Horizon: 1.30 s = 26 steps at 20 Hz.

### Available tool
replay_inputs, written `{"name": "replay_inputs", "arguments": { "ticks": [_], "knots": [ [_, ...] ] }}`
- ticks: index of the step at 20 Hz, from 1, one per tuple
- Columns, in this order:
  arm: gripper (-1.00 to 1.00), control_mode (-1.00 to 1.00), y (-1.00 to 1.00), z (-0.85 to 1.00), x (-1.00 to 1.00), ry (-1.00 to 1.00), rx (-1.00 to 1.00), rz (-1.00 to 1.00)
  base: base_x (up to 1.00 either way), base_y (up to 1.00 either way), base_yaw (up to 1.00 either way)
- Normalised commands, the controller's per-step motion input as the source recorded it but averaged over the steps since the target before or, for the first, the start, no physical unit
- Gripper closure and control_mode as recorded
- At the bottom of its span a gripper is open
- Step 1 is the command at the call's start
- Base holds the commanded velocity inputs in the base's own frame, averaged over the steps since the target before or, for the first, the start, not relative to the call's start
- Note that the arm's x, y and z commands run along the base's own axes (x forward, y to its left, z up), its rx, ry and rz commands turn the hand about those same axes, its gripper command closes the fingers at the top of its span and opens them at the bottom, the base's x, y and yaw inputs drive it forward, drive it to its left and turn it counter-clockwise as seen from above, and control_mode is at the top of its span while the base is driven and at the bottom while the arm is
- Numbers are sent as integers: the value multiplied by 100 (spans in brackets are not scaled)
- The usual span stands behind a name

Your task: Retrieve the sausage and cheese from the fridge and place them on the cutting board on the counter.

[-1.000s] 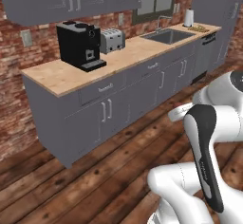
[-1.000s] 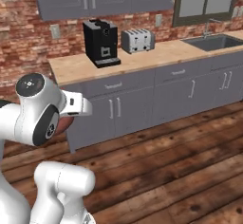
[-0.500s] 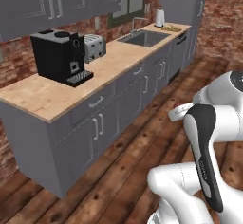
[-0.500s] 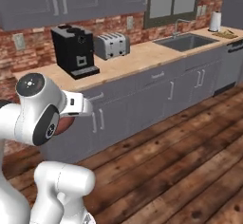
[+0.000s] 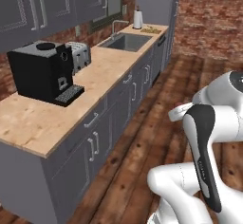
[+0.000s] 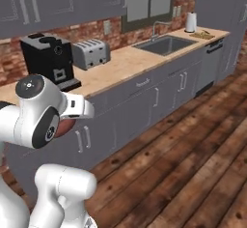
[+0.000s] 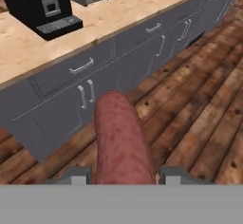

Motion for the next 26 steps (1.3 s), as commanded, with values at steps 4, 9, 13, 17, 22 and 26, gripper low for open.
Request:
{"name": "replay_inputs", "arguments": {
  "ticks": [4,9,13,17,22,26],
  "knots": [
    [100,100,0,0,0,0,0,0,79,7,-28],
    [100,100,0,0,0,0,0,0,80,4,-26],
    [100,100,0,0,0,0,0,0,86,0,-8],
    [100,100,0,0,0,0,0,0,88,-1,0],
    [100,100,0,0,0,0,0,0,93,-4,0],
    [100,100,0,0,0,0,0,0,94,-8,2]
  ]
}}
